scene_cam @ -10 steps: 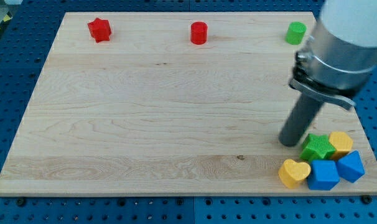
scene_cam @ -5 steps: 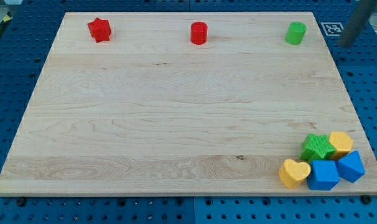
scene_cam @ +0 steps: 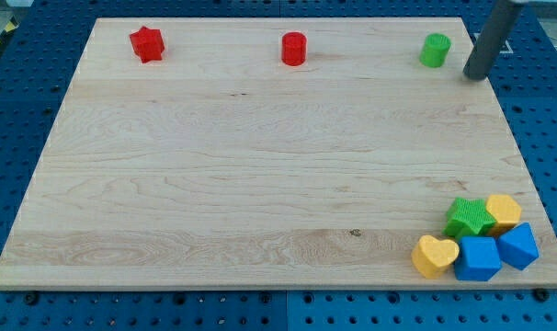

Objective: Push the green circle beside the green star

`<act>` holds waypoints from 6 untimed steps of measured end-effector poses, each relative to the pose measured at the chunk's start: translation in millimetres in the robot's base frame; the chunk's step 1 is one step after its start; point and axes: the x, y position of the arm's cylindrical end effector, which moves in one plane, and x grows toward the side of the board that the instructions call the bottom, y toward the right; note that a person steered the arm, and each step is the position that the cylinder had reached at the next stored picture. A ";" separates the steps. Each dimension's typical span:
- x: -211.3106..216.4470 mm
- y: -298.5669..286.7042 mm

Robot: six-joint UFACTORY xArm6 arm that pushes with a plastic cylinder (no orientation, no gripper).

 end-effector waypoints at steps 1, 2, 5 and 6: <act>-48.4 4.1; -50.4 -39.3; 72.3 -100.9; 39.2 -96.7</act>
